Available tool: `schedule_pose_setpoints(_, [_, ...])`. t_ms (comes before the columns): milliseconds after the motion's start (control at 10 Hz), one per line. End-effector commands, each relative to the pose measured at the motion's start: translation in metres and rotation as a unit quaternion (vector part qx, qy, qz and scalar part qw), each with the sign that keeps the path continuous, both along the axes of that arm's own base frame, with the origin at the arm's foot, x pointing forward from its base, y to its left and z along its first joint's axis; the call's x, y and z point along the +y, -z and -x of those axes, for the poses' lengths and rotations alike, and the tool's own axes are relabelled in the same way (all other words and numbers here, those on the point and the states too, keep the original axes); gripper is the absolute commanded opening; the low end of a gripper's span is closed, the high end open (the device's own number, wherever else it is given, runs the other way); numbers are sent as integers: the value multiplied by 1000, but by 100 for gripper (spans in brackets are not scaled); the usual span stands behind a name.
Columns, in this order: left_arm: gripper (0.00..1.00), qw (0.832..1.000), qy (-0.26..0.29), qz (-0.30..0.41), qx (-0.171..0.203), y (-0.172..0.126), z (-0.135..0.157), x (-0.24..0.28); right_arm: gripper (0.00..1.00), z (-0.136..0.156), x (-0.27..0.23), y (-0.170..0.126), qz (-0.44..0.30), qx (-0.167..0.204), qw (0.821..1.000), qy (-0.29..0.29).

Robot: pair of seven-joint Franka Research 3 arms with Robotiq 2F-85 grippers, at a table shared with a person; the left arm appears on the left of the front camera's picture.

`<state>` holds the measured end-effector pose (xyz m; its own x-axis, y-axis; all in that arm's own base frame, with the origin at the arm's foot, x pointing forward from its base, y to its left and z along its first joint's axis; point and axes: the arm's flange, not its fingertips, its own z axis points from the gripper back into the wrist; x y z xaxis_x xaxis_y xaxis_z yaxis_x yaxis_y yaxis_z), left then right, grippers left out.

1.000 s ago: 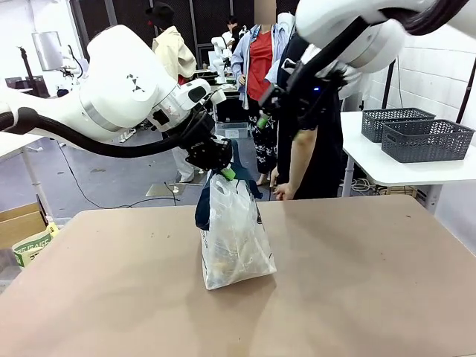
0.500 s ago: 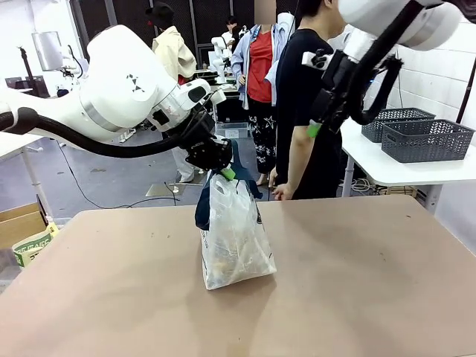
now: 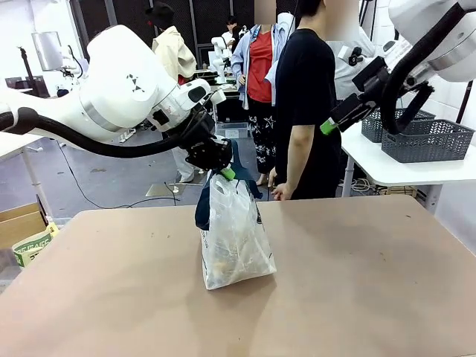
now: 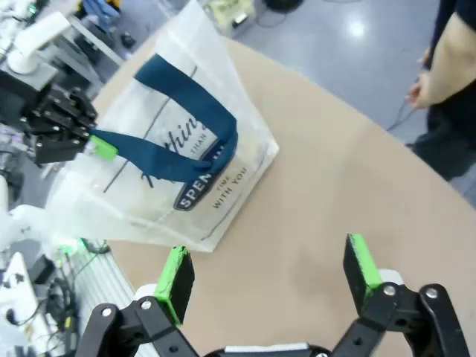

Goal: Transfer purchased items from the store into the shopping bag.
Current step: Move the Reusable shopping bag to the right side of the table.

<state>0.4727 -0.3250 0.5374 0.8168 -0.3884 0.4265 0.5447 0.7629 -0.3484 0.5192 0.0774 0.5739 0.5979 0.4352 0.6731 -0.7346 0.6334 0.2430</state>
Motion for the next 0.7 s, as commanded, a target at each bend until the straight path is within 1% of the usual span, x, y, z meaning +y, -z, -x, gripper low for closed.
schedule_pose_setpoints(0, [0,1000,-3,0,-2,-2,1,2,100,0,0,-6,20,-9,1000,3])
schedule_pose_setpoints(600, [0,1000,-3,0,-2,-2,1,2,100,0,0,-6,20,-9,1000,3])
